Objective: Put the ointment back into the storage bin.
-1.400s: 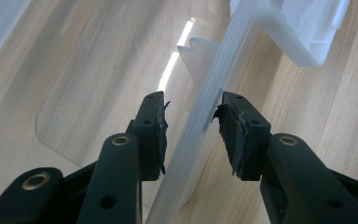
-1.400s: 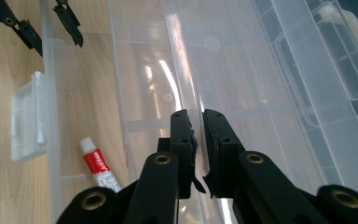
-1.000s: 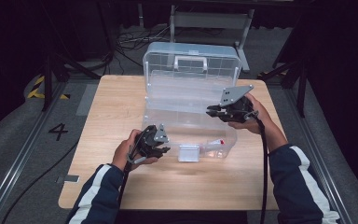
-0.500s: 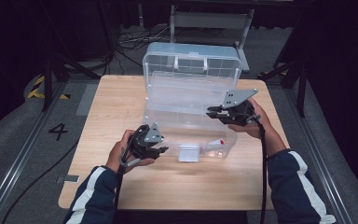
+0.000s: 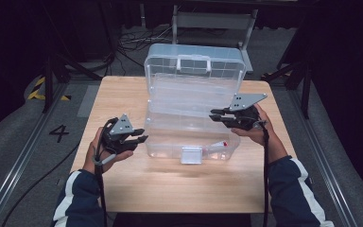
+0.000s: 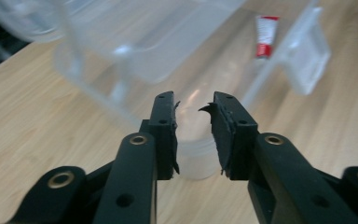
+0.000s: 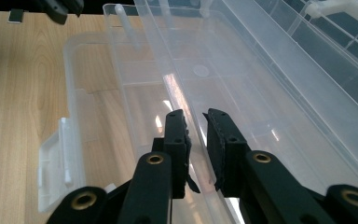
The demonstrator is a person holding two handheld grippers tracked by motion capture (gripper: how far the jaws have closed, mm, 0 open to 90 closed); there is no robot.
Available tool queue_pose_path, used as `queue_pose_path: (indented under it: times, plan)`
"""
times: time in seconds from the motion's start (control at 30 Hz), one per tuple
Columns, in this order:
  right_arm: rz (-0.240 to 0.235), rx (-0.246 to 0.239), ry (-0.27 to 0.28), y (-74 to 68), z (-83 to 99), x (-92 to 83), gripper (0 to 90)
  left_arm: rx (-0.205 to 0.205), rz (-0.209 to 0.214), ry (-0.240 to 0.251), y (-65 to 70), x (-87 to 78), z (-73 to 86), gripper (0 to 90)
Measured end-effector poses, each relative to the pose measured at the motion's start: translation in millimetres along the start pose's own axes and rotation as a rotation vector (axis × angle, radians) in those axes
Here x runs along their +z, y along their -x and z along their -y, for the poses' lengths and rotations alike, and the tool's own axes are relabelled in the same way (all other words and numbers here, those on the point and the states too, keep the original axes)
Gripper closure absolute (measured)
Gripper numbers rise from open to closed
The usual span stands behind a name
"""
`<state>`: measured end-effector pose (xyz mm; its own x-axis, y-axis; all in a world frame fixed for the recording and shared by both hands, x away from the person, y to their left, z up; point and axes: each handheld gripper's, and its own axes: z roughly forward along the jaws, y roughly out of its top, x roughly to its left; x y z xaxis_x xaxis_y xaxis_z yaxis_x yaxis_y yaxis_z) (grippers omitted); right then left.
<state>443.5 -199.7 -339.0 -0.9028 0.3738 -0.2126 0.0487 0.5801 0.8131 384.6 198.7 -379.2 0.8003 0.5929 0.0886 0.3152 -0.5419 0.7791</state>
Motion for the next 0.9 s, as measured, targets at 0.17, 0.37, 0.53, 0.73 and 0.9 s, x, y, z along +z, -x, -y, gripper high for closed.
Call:
queue_pose_path:
  times: [0.17,0.37,0.53,0.73,0.9]
  plan:
    - [0.002,-0.001,0.000,-1.1,0.4,-0.1,78.4,-0.024,-0.044,0.010,-14.2,3.3,1.7,81.2]
    - [0.002,-0.003,-0.009,-3.5,0.5,-0.1,78.3,-0.090,-0.044,0.055,-41.9,14.7,-11.4,89.7]
    - [0.016,-0.010,-0.011,-7.1,0.9,-0.1,78.0,-0.130,-0.060,0.108,-59.6,17.5,-31.9,90.0]
    - [0.015,-0.010,-0.011,-7.4,1.7,-0.5,77.9,-0.123,-0.077,0.168,-65.4,20.1,-66.9,90.0]
    - [0.007,-0.021,-0.023,-9.3,2.2,-1.1,77.9,-0.102,-0.107,0.164,-68.3,25.8,-91.6,90.0]
